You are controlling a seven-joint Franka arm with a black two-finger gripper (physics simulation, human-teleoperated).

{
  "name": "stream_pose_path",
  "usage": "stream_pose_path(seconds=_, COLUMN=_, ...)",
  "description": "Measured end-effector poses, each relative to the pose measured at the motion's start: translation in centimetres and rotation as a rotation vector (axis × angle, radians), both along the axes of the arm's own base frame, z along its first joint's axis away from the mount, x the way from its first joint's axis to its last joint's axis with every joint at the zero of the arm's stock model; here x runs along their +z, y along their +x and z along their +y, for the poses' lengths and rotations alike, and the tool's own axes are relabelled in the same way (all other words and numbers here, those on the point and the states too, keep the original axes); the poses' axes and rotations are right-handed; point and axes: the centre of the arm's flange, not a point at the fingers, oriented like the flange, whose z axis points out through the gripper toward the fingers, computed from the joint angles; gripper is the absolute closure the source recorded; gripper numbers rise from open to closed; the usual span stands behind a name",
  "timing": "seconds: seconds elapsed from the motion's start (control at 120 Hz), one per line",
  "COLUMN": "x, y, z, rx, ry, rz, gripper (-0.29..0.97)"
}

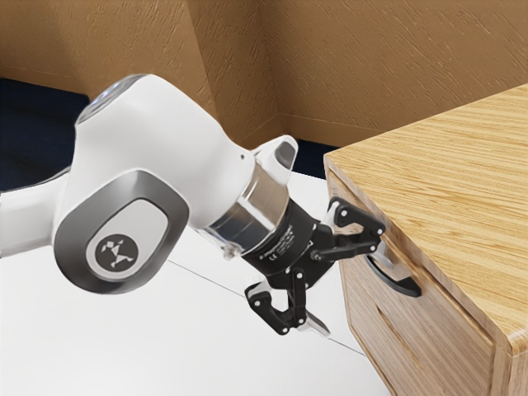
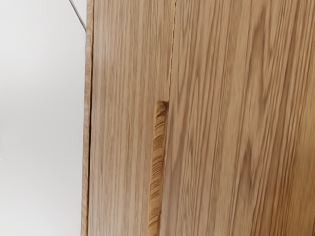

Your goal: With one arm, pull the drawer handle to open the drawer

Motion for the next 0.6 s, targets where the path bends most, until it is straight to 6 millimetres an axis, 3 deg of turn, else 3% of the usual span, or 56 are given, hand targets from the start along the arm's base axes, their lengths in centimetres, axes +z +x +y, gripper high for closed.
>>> stream_pose_path(seconds=0.6, x=0.6, y=-2.1, z=1.7, rx=-0.013, ry=-0.008, rz=-0.019, gripper=0.00)
